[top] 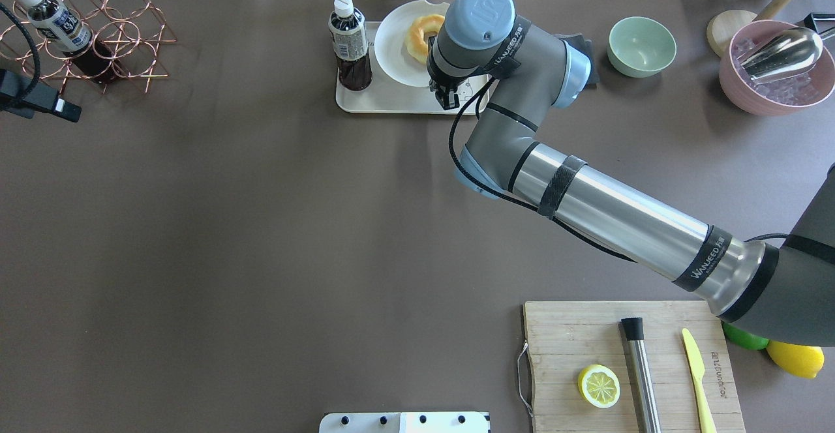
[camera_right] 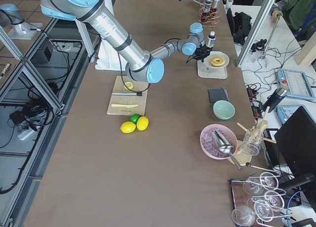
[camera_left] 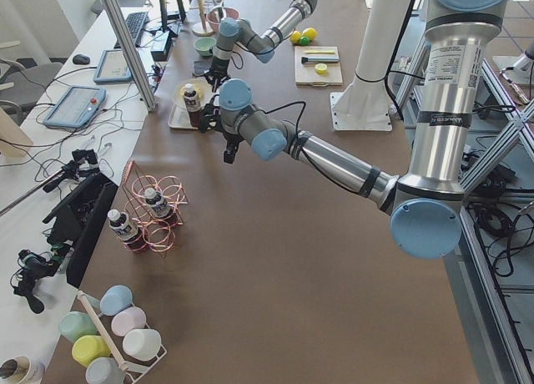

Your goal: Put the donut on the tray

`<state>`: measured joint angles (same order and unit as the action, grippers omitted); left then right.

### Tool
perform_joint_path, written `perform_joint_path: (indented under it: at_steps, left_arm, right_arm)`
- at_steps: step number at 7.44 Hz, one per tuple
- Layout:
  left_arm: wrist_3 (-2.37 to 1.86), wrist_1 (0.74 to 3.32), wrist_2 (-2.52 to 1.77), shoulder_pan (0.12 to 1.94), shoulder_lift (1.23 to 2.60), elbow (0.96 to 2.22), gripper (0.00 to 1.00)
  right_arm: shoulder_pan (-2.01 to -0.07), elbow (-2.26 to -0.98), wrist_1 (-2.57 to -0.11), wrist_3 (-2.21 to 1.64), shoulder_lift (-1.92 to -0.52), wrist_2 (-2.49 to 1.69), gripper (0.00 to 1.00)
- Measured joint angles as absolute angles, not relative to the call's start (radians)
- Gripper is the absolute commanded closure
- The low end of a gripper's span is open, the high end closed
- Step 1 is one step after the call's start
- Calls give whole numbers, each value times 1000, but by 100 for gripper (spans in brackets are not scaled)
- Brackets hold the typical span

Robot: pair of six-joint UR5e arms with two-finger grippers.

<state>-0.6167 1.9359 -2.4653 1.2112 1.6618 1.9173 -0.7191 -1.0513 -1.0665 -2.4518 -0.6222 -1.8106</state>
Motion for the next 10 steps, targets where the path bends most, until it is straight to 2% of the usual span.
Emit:
perform_joint_path:
  at_steps: [2, 5, 8, 10]
  left_arm:
    - [-617, 1936, -2466, 1212, 1665, 1917, 1]
    - [-600, 1936, -2477, 1214, 1659, 1916, 0]
    - [-343, 1929, -2483, 1305, 1613, 1849, 0]
    - [-155, 1927, -2481, 1395, 1606, 1749, 0]
  right_arm:
    - [-708, -1083, -1063, -2332, -640, -1812, 0]
    - [-749, -1251, -1133, -2228, -734, -1870, 0]
    - [-839, -1546, -1369, -1954, -938, -1979, 0]
    - [-920, -1728, -1441, -1717, -1155, -2029, 0]
